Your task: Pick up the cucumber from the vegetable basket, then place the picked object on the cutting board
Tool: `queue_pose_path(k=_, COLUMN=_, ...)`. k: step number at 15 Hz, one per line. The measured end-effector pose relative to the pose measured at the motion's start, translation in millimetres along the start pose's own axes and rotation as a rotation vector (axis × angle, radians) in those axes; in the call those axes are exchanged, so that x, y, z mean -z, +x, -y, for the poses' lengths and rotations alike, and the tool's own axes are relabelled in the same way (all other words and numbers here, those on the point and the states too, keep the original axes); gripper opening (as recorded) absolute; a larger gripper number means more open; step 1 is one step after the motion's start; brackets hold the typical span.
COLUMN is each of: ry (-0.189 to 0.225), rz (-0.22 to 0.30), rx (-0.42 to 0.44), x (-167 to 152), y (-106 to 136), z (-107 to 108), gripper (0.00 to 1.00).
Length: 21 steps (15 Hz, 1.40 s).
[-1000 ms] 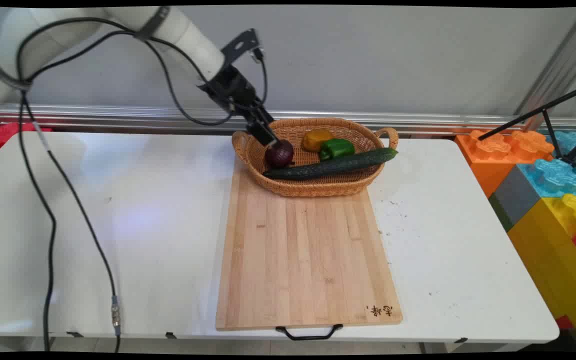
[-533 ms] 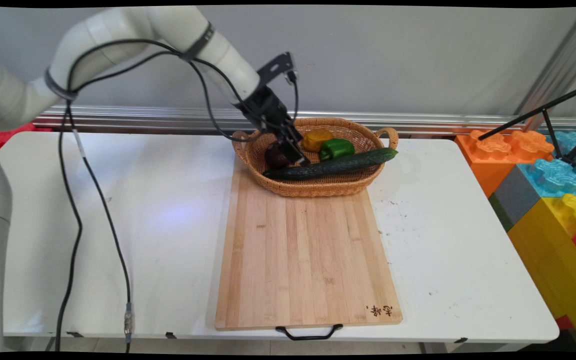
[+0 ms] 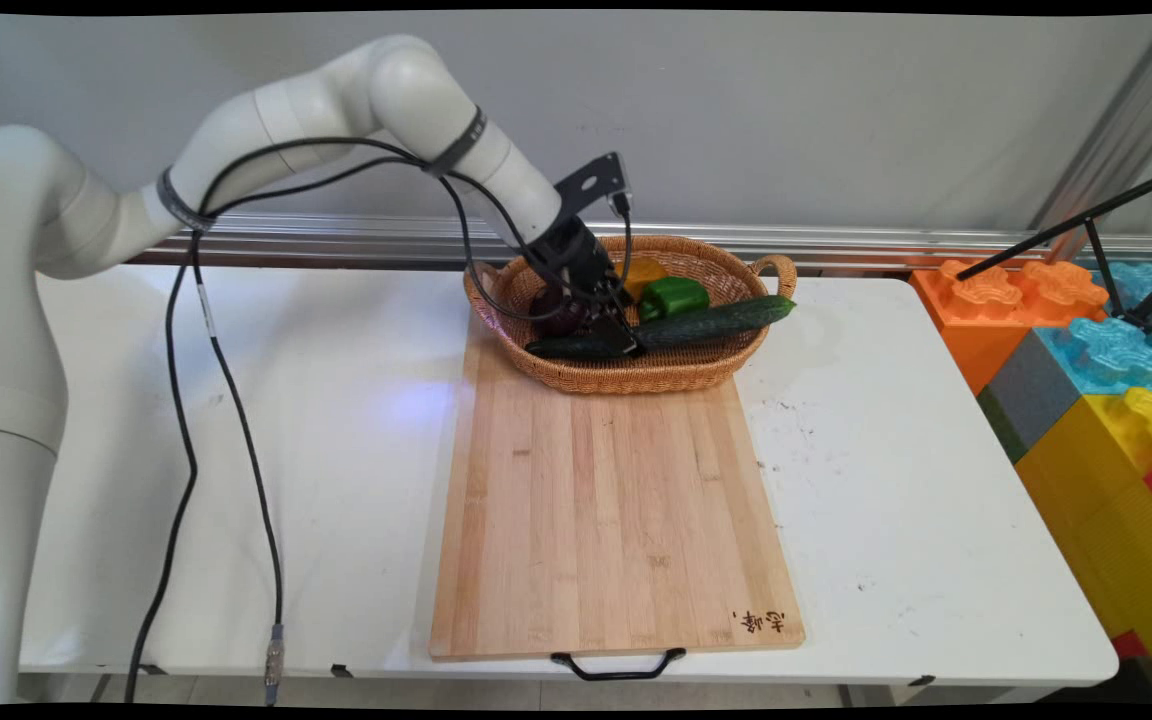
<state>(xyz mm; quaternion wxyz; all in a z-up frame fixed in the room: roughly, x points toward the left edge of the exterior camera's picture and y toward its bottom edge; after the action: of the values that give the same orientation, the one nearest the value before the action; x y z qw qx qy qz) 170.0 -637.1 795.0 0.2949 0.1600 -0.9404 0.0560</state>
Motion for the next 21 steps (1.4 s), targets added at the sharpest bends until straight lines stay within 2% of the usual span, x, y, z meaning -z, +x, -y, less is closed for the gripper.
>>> queue_pose_path(k=6, ry=0.009, rz=0.007, rx=-0.013, x=-19, y=-3, z=5, gripper=1.0)
queue_pose_path(k=7, ry=0.009, rz=0.009, rx=-0.015, x=-20, y=-4, z=5, gripper=0.0)
queue_pose_path(k=13, ry=-0.002, rz=0.02, rx=0.003, x=-18, y=-7, z=1, gripper=0.0)
queue_pose_path(k=17, ry=0.002, rz=-0.005, rx=0.019, x=-1, y=-2, z=-6, gripper=0.0)
queue_pose_path(k=21, ry=0.044, rz=-0.047, rx=0.012, x=38, y=12, z=-17, gripper=0.0)
